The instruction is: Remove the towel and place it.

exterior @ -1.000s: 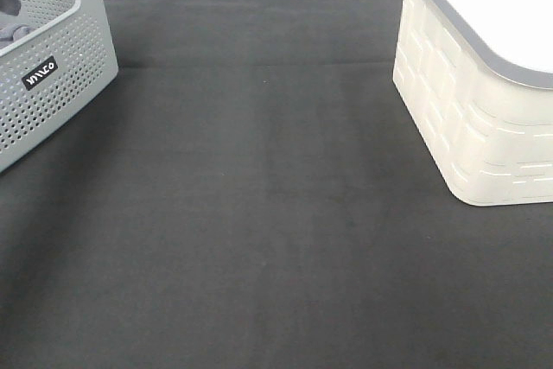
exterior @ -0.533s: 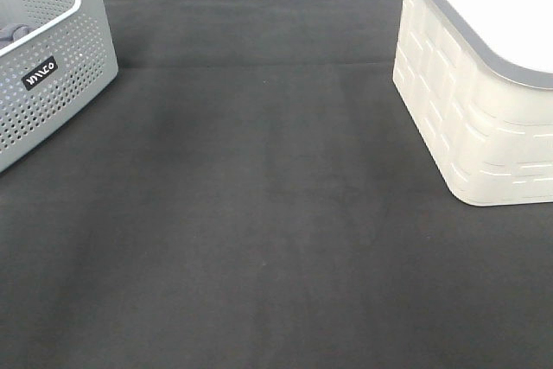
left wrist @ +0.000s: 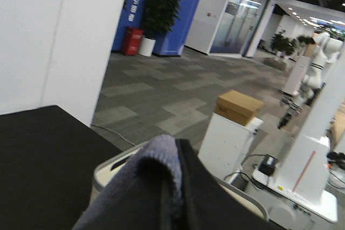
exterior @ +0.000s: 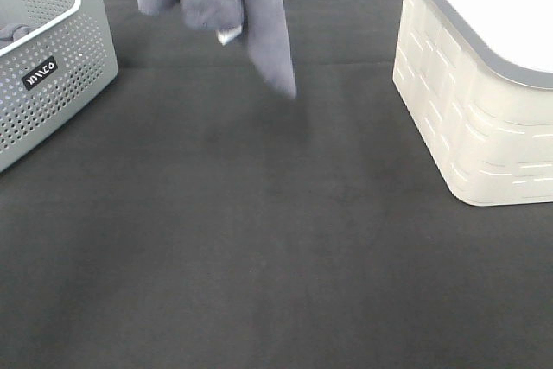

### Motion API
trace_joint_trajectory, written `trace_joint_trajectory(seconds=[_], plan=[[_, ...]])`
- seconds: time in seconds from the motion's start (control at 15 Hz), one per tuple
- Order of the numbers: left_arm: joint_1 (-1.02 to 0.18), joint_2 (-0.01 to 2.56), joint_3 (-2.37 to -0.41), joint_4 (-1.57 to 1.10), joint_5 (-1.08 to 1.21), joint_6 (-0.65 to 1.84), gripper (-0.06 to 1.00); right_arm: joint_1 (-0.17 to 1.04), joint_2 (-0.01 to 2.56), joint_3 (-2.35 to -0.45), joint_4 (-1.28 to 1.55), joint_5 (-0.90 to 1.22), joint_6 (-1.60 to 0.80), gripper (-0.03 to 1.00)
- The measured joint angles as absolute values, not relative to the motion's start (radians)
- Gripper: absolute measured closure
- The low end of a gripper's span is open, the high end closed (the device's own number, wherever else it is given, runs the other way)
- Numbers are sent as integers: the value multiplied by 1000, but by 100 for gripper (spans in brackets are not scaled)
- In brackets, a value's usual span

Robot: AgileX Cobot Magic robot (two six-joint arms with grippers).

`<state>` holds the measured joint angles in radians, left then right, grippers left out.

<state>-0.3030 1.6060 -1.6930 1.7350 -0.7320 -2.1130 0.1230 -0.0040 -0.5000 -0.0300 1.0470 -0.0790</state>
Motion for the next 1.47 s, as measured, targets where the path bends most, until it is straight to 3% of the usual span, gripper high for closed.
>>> trace_joint_trajectory(seconds=[0.2,0.53,0.93,1.27,1.47], plan=[[-304,1616,-1635,1739,-768,-2123,94,123,31,-503,35,1043,-79,38],[-305,1561,-1333,1754,-552,-2076,94,123,203,-523,213,902,-154,38],[-305,1549,-1247,1754,-632,-2027,94,123,551,-523,835,621,-793,38],[-326,1549,-1301,1754,-597,-2067,94,123,904,-523,1356,593,-1394,39],[-416,1549,-1312,1753,-492,-2070,94,251,1063,-523,1655,564,-1749,39]])
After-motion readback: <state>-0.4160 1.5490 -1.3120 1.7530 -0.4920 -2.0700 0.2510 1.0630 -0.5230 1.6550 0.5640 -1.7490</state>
